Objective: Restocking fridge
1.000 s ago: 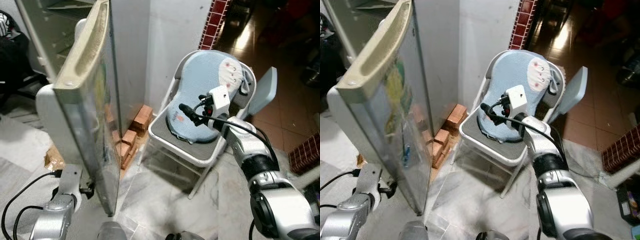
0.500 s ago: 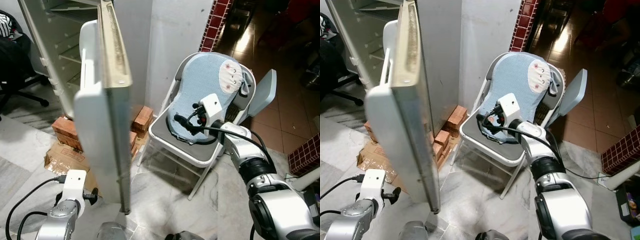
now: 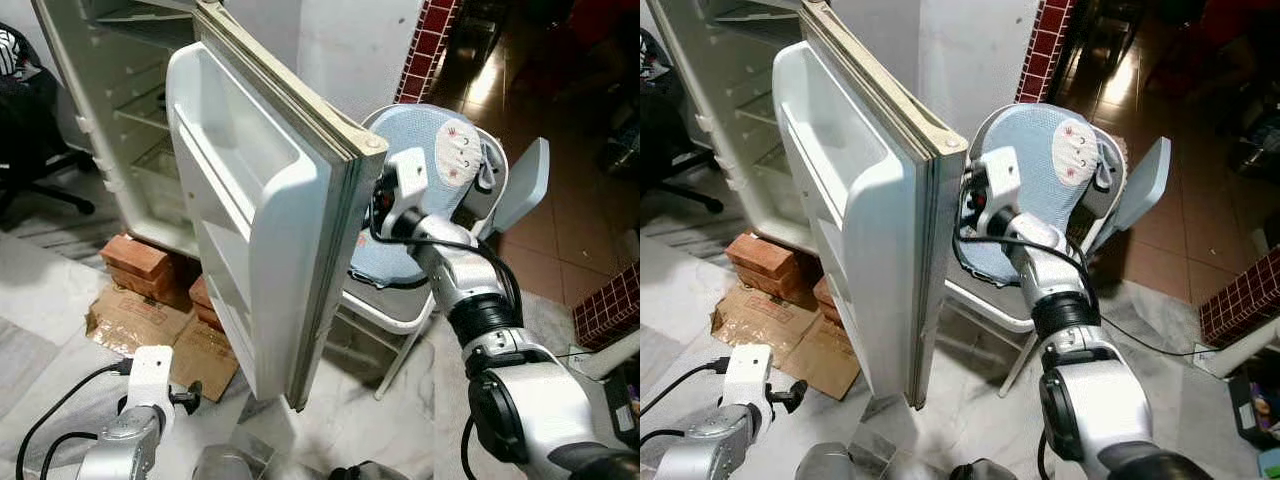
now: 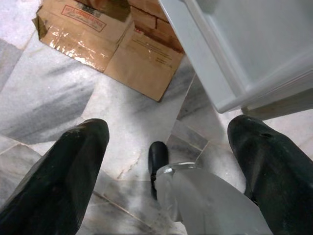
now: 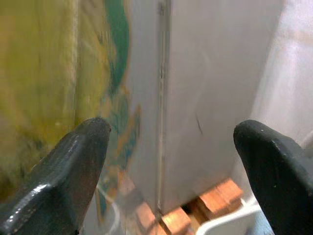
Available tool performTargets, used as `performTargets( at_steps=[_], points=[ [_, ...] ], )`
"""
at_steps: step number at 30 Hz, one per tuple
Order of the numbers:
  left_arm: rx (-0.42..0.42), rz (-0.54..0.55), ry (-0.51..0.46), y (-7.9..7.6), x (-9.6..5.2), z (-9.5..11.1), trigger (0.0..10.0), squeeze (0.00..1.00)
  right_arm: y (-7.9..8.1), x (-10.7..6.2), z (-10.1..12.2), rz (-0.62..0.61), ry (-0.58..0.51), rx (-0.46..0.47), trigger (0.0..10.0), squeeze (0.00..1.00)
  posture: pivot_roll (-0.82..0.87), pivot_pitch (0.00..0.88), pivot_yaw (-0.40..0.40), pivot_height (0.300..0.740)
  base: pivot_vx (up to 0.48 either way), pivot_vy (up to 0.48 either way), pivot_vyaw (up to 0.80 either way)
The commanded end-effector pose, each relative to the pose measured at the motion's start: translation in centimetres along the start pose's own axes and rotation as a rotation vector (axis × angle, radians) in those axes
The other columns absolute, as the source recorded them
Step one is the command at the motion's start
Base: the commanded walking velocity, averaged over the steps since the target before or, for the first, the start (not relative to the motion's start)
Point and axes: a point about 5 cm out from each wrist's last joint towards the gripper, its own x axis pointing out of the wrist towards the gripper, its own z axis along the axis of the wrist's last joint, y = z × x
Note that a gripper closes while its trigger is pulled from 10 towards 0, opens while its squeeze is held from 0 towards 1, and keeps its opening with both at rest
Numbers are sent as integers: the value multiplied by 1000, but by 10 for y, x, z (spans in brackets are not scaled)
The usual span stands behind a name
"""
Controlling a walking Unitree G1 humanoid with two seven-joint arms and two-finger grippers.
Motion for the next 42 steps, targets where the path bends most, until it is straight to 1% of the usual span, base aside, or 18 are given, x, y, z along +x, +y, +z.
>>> performTargets(
  at_steps=[1, 3, 5, 7, 11, 13, 17, 21, 23, 27, 30, 33, 36, 37, 38, 40, 41, 42],
  points=[
    [-4, 6, 2, 1, 2, -1, 10000, 0, 15, 11, 15, 51, -49, -32, 10000, 0, 198, 0, -97, 740, 0, 262, 0],
    [-2, 8, -6, 2, 2, -1, 10000, 0, 19, 13, 13, 56, -45, -17, 10000, 0, 197, 0, -98, 740, 0, 0, 0],
    [-3, 8, -5, 2, 3, -1, 10000, 0, 19, 13, 13, 53, -44, -18, 10000, 0, 197, 0, -98, 740, 0, 0, 0],
    [-6, 7, 1, 3, 4, -2, 10000, 0, 19, 11, 10, 47, -34, -19, 10000, 0, 197, 0, -96, 740, 0, 0, 800],
    [-9, 6, 4, 4, 6, -3, 10000, 0, 16, 7, 6, 29, -18, -27, 10000, 0, 194, 0, -93, 740, 0, 0, 691],
    [-8, 7, 3, 4, 7, -3, 10000, 0, 14, 6, 4, 13, -10, -19, 10000, 0, 194, 0, -92, 740, 0, 0, 0],
    [-5, 8, 4, 5, 9, -3, 10000, 0, 13, 4, 4, 15, -6, -34, 10000, 0, 195, 0, -89, 740, 0, 0, 0],
    [-9, 10, 4, 6, 10, -4, 10000, 0, 15, 5, 1, 23, 7, -60, 10000, 0, 196, 0, -89, 740, 0, 0, 741],
    [-10, 10, 4, 6, 11, -4, 10000, 0, 15, 5, 0, 18, 10, -48, 10000, 0, 196, 0, -88, 740, 0, 0, 0],
    [-6, 11, 8, 7, 13, -6, 10000, 0, 11, 3, -4, -12, 31, -73, 10000, 0, 196, 0, -88, 740, 0, 0, 0],
    [20, 37, -4, 11, 17, -4, 10000, 0, 7, -2, -10, -38, 50, -111, 10000, 0, 191, 0, -89, 740, 0, 0, 0],
    [15, 76, -26, 20, 23, 2, 10000, 0, 4, -9, -15, -59, 61, -119, 10000, 0, 184, 0, -93, 740, 0, 0, 0],
    [4, 129, -66, 32, 26, 14, 10000, 0, -4, -18, -20, -132, 69, -128, 10000, 0, 181, 0, -95, 740, 0, 0, 0],
    [-22, 167, -108, 41, 27, 25, 10000, 0, -11, -25, -22, -204, 62, -135, 10000, 0, 177, 0, -98, 740, 0, 0, 0],
    [-38, 180, -135, 44, 27, 32, 10000, 0, -15, -28, -24, -237, 60, -128, 10000, 0, 177, 0, -98, 740, 0, 0, 0],
    [-59, 190, -201, 48, 25, 50, 10000, 0, -21, -35, -27, -297, 60, -102, 10000, 0, 175, 0, -100, 740, 0, 0, 0],
    [-57, 188, -250, 48, 23, 62, 10000, 0, -25, -41, -30, -339, 57, -96, 10000, 0, 172, 0, -105, 740, 0, 0, 0],
    [-53, 186, -280, 47, 22, 69, 10000, 0, -28, -45, -31, -365, 55, -94, 10000, 0, 172, 0, -105, 740, 0, 0, 0]
  ],
)
